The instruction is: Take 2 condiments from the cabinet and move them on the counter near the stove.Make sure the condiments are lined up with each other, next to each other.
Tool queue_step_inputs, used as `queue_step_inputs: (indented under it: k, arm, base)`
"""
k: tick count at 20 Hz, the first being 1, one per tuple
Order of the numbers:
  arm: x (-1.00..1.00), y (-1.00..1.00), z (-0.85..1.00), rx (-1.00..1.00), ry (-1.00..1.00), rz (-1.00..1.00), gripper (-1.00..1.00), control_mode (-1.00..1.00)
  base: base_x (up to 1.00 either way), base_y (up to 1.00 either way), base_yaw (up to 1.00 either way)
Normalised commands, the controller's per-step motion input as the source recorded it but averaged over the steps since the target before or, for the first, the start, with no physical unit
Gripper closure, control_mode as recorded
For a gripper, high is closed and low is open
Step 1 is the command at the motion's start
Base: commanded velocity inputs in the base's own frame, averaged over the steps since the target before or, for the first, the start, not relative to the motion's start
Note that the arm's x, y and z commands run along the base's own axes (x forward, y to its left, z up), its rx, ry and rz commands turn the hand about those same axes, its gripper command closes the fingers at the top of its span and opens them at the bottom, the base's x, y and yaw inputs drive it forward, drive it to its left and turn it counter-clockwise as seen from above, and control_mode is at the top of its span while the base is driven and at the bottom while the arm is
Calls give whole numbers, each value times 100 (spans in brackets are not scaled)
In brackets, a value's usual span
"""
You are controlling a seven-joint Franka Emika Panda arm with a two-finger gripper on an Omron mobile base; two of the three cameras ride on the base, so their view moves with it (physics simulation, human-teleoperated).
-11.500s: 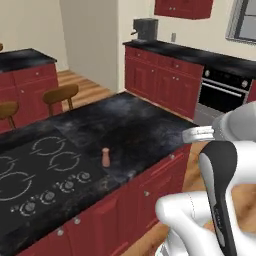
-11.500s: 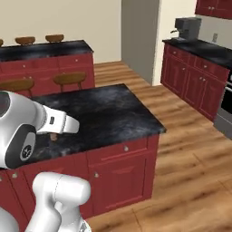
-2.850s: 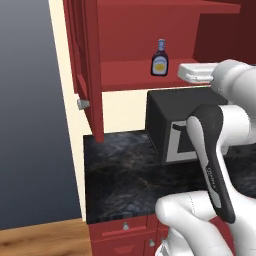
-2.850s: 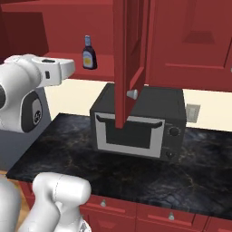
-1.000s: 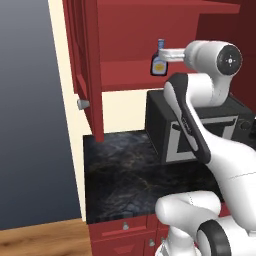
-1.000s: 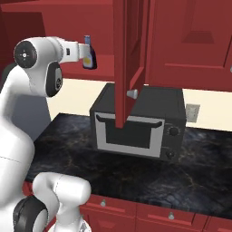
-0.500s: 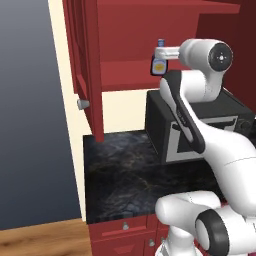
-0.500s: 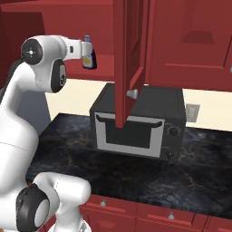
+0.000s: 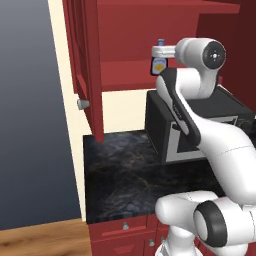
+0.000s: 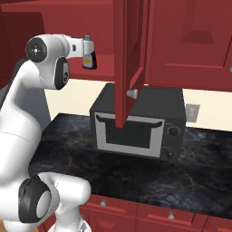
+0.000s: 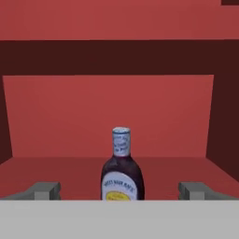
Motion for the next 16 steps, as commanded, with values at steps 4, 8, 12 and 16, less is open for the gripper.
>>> queue_step_inputs:
  k: [4,8,12,16]
  arm:
    - [15,0,0,0,0,0,-100,-100]
    - [25,0,0,0,0,0,-100,-100]
    - [31,0,0,0,0,0,-100,-100]
    - [21,0,0,0,0,0,-100,-100]
  base:
    - [0,0,0]
    - [0,0,0]
    - [0,0,0]
    - [0,0,0]
